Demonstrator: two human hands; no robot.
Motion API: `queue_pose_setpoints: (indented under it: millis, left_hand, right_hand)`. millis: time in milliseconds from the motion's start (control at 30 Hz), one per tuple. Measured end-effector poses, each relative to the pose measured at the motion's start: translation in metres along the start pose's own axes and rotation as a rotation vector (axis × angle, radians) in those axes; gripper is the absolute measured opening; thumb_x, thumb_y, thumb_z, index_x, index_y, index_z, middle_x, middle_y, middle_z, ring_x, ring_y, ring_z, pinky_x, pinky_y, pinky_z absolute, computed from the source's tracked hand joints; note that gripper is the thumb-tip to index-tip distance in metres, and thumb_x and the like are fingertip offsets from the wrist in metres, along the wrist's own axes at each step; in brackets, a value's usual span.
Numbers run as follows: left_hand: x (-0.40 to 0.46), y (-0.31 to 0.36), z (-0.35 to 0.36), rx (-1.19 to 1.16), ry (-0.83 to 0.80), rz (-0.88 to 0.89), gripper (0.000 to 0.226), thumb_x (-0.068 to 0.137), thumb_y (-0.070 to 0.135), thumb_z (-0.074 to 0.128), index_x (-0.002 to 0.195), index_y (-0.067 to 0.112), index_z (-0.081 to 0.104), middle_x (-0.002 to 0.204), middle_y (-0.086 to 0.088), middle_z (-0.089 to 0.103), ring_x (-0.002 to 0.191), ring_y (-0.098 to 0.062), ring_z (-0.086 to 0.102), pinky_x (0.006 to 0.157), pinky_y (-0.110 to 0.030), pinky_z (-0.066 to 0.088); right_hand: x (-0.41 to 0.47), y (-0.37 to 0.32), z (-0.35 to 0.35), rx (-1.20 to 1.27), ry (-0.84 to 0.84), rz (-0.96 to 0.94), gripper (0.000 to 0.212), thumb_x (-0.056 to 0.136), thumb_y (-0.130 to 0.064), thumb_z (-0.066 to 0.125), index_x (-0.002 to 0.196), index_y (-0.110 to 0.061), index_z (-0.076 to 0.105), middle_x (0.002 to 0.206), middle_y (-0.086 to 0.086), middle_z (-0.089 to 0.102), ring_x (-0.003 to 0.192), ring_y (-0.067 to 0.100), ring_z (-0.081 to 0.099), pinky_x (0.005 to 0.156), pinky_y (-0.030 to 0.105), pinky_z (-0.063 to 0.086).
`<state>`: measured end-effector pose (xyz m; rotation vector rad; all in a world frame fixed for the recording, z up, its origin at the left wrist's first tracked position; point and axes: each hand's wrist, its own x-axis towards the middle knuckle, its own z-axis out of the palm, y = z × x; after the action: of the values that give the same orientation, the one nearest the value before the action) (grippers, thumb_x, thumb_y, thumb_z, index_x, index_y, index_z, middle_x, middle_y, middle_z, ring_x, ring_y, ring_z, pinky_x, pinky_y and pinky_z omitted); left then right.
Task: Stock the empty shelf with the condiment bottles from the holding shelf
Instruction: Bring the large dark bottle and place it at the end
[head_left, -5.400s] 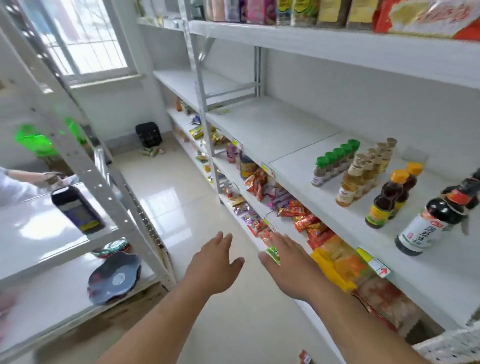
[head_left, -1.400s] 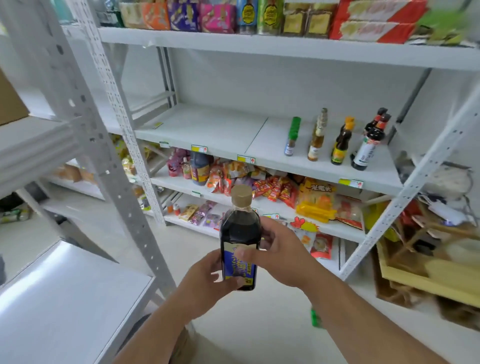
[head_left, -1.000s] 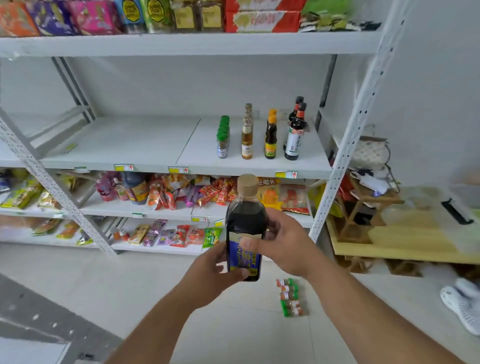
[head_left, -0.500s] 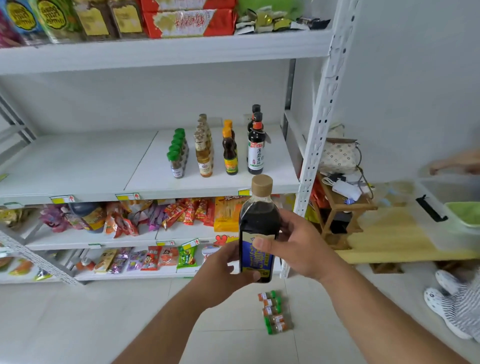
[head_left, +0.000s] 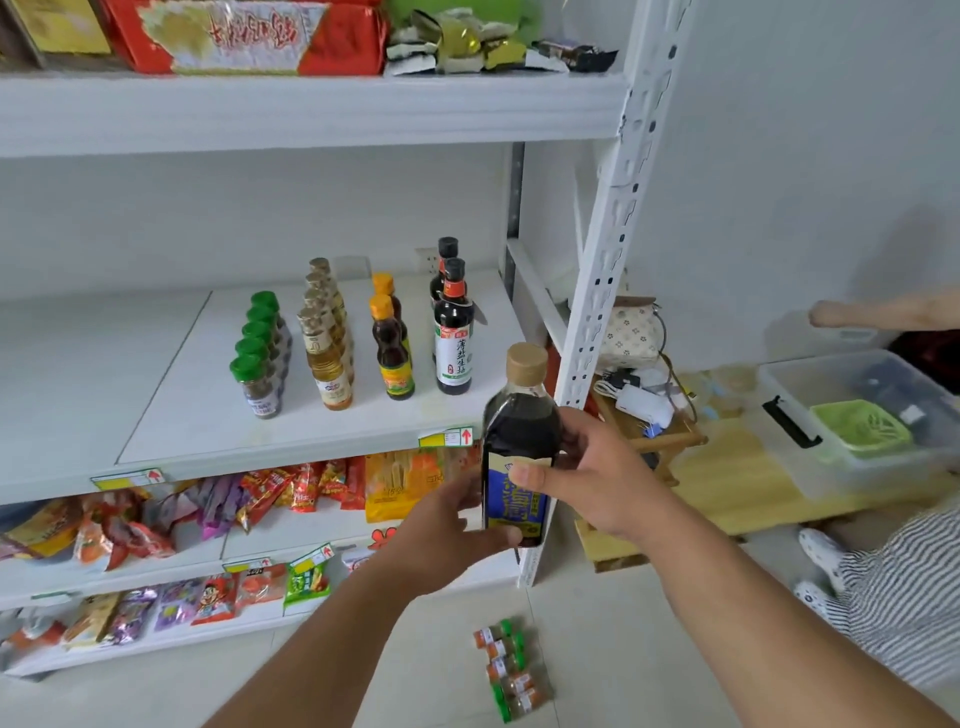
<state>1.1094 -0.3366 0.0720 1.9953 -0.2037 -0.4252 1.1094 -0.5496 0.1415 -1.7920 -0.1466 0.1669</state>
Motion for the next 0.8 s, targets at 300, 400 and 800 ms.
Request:
queue_pose_setpoints:
  millis: [300, 400, 800]
  left_hand:
    - [0.083, 0.018, -0.002, 0.048, 0.035, -0.024, 0.055, 0.079, 0.035, 0.087, 0.126, 0.035, 0.059, 0.11, 0.022, 0.072, 0.106, 0.008, 0.064, 0.095, -0.021, 0.054]
    - [0.106, 0.025, -0.003, 0.059, 0.07, -0.048, 0.054, 0.08, 0.033, 0.087, 0.126, 0.038, 0.058, 0.11, 0.026, 0.07, 0.102, 0.018, 0.06, 0.081, -0.004, 0.047]
    - [0.192, 0.023, -0.005, -0.046, 0.197, -0.057, 0.058, 0.08, 0.031, 0.085, 0.129, 0.038, 0.054, 0.117, 0.025, 0.068, 0.113, 0.014, 0.057, 0.106, -0.029, 0.044]
  right_hand:
    - [0.079, 0.016, -0.04, -0.037, -0.017, 0.025, 0.047, 0.077, -0.027, 0.09, 0.119, -0.031, 0.069, 0.115, -0.01, 0.076, 0.112, 0.009, 0.07, 0.102, 0.043, 0.055]
    - [0.107, 0.022, -0.056, -0.059, -0.036, 0.022, 0.053, 0.073, -0.037, 0.09, 0.121, -0.033, 0.068, 0.116, -0.013, 0.076, 0.112, 0.008, 0.069, 0.103, 0.044, 0.054]
    - [0.203, 0.036, -0.08, -0.051, -0.066, 0.026, 0.045, 0.078, -0.015, 0.089, 0.117, -0.027, 0.068, 0.11, -0.007, 0.078, 0.105, 0.009, 0.073, 0.097, 0.039, 0.058]
